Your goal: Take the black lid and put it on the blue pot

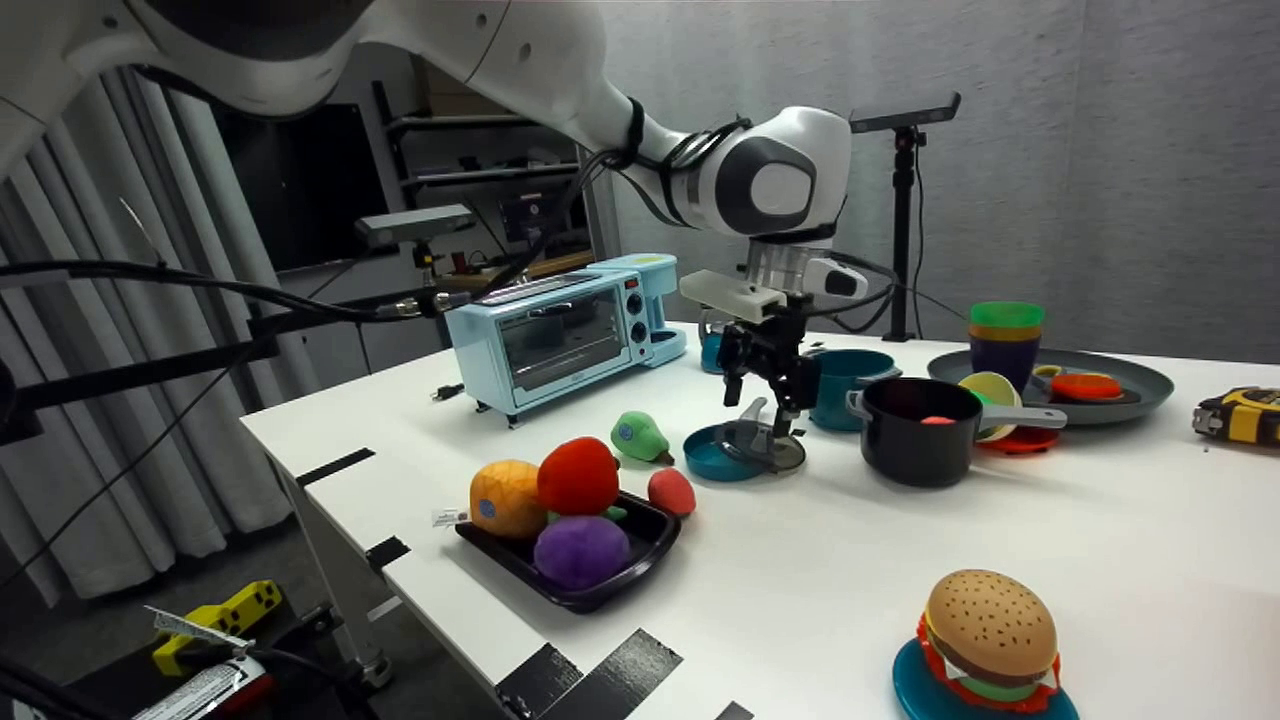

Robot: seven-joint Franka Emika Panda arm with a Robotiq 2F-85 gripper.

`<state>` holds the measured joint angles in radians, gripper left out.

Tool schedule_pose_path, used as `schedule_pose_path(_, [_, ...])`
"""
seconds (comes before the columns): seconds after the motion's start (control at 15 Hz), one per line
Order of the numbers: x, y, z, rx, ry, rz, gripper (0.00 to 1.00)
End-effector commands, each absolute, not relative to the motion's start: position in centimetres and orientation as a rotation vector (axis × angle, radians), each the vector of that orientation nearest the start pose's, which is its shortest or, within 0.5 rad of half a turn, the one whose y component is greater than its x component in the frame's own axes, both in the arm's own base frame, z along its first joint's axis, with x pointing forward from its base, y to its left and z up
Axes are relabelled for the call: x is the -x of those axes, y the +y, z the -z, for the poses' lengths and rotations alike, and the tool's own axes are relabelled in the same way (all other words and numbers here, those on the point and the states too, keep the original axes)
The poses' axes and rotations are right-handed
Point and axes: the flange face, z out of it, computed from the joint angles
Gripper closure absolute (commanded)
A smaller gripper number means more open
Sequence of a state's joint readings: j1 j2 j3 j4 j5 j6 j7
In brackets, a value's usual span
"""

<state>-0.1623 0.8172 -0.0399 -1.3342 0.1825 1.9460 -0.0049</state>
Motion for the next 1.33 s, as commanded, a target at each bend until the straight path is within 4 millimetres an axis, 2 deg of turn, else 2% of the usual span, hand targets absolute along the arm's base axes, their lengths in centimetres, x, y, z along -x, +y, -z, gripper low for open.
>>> schedule_pose_path(0.0, [-71.4, -14.8, -22.7, 2.914, 0.202, -0.312, 0.00])
schedule_pose_path(0.33, [-71.3, -18.4, -23.2, 2.886, 0.026, -0.330, 0.00])
schedule_pose_path(0.53, [-71.3, -19.6, -23.6, 2.863, -0.040, -0.342, 0.00])
schedule_pose_path(0.6, [-70.6, -19.0, -23.4, 2.888, 0.016, -0.338, 0.00])
schedule_pose_path(1.27, [-70.6, -19.1, -23.2, 2.885, 0.018, -0.343, 0.00])
